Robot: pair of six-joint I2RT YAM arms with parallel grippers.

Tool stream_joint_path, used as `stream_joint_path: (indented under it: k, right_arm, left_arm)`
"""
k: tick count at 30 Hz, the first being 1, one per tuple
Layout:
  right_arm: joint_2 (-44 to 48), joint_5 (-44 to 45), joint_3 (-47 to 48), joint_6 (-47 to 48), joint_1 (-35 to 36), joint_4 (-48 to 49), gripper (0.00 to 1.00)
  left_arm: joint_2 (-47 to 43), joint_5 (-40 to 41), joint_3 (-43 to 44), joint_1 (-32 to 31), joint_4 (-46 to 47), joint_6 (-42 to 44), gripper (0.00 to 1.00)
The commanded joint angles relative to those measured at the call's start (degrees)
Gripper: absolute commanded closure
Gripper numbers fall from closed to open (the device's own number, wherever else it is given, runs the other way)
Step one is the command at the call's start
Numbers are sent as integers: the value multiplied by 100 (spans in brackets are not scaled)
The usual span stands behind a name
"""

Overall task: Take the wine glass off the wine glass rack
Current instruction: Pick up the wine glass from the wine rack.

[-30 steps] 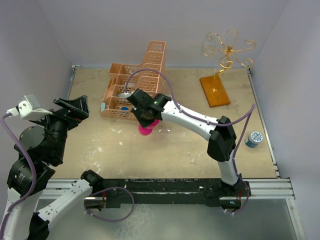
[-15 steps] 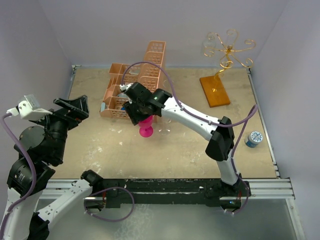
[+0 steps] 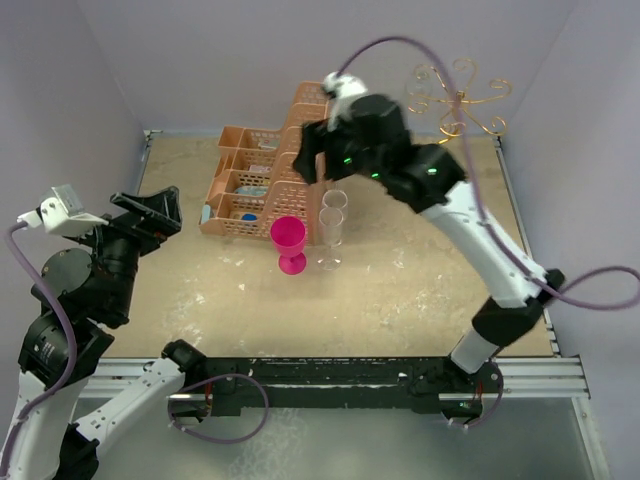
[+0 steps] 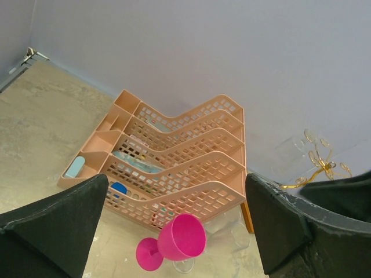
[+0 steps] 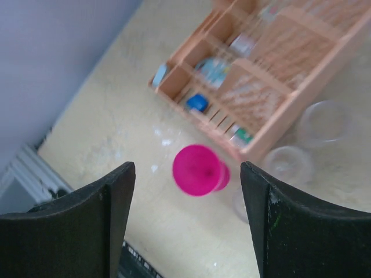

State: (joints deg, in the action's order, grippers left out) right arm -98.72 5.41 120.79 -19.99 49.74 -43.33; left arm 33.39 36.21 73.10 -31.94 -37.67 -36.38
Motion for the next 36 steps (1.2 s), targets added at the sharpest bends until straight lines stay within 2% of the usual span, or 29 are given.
stream_joint_path:
  k: [1, 6, 13, 19, 27, 36]
  right_arm:
    - [1028, 224, 234, 13, -794, 826, 24]
    - [1283, 433, 439, 143, -1772, 1360, 16]
    - [574, 590, 1222, 249, -2709, 1625, 8]
    - [183, -144, 1171, 85, -3568, 2129, 8]
    - [-77, -1558, 652, -1228, -5008, 3105, 16]
    - [-705, -2568, 763, -2234, -5697, 3351, 18]
  left_arm:
    - [129, -150, -49, 4, 290, 104, 1]
    - [217, -383, -87, 4, 343, 109, 1]
    - [447, -836, -42, 7, 355, 61, 1]
    - [536, -973, -18, 6, 282, 117, 1]
    - [771, -1294, -20, 3, 303, 233, 1]
    - [884, -1608, -146, 4, 434, 246, 1]
